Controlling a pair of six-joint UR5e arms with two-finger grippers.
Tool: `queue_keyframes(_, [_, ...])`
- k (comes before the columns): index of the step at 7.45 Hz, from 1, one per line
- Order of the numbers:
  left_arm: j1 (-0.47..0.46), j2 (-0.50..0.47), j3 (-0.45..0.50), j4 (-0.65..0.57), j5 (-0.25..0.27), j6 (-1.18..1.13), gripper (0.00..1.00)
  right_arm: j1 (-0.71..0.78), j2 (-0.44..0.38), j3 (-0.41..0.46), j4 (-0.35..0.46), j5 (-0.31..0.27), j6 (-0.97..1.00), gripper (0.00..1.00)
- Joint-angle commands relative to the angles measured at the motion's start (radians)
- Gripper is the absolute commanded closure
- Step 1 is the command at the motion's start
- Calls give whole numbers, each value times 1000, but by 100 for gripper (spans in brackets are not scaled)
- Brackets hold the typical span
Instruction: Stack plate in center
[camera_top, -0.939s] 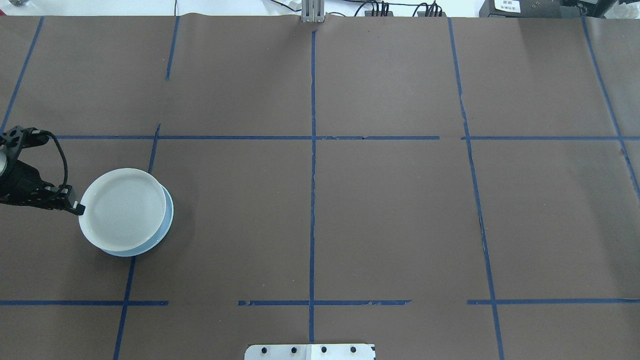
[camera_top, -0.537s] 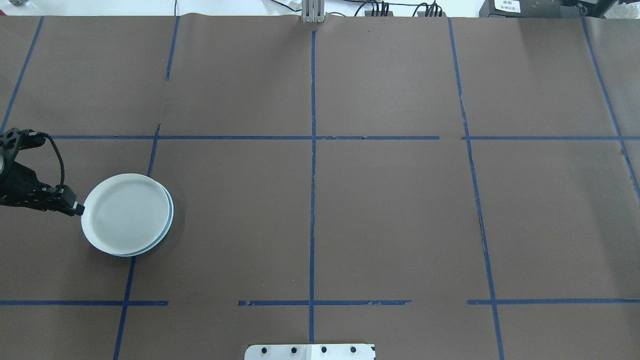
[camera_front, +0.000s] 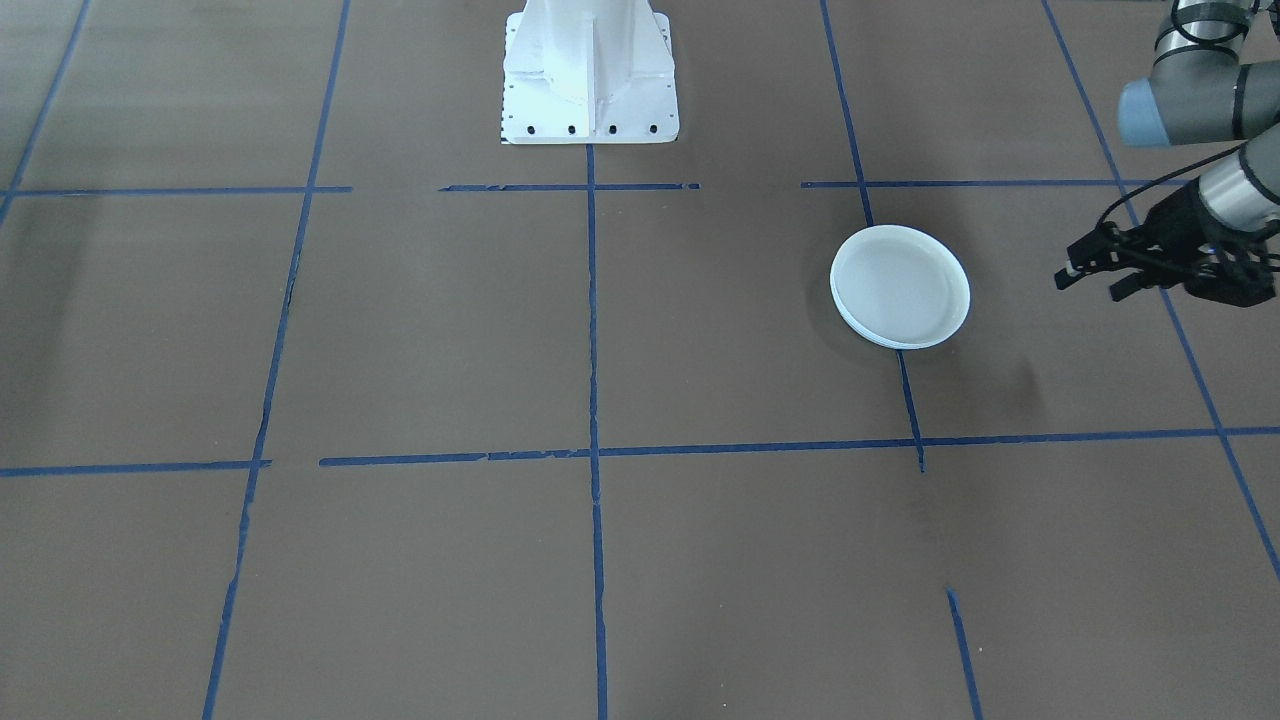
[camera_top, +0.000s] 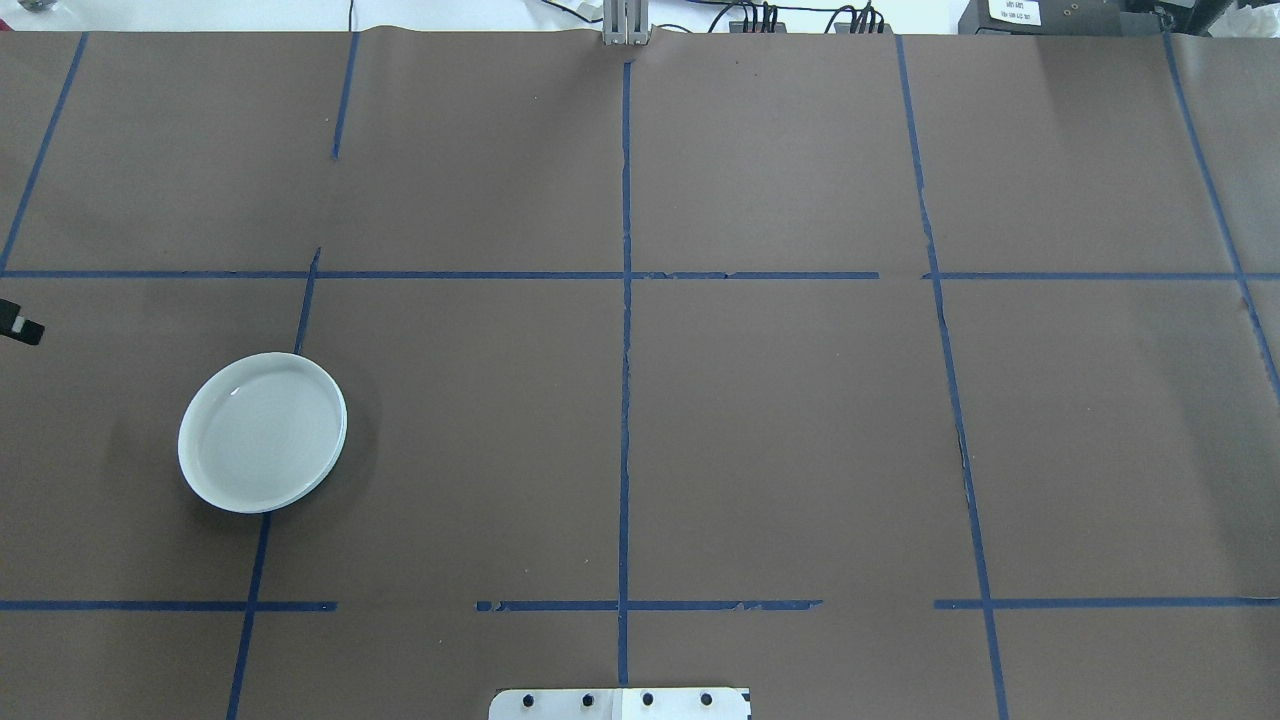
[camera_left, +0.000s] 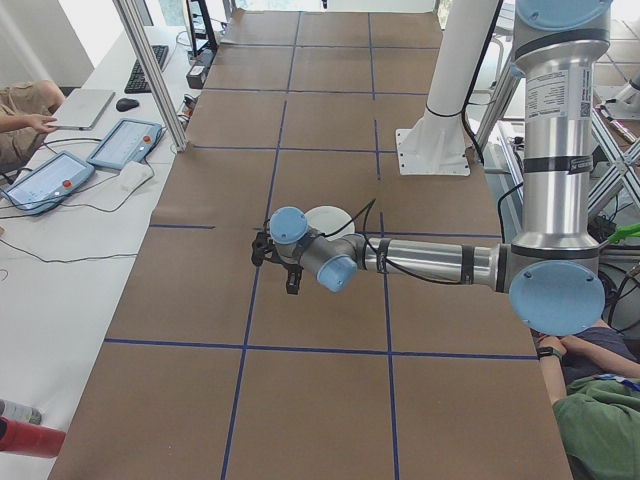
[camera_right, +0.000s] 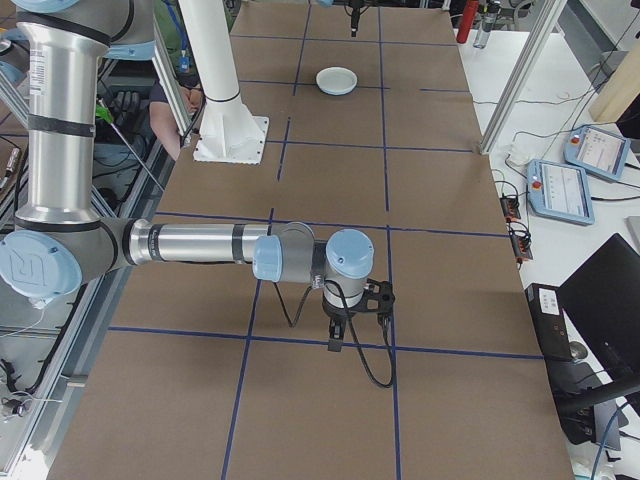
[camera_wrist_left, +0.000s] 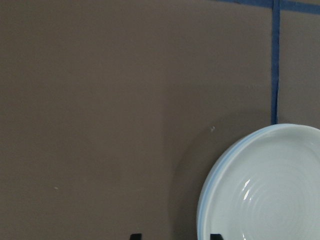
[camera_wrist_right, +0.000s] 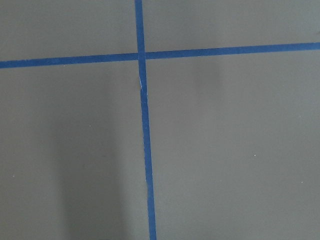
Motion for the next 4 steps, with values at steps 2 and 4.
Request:
queue_keyframes(2, [-236,-27,-3,359,115,456,0,1,0,0,0,0,0,0])
queue_keyframes(4, [-329,-67,-15,481,106,514,0,0,0,0,0,0,0,0])
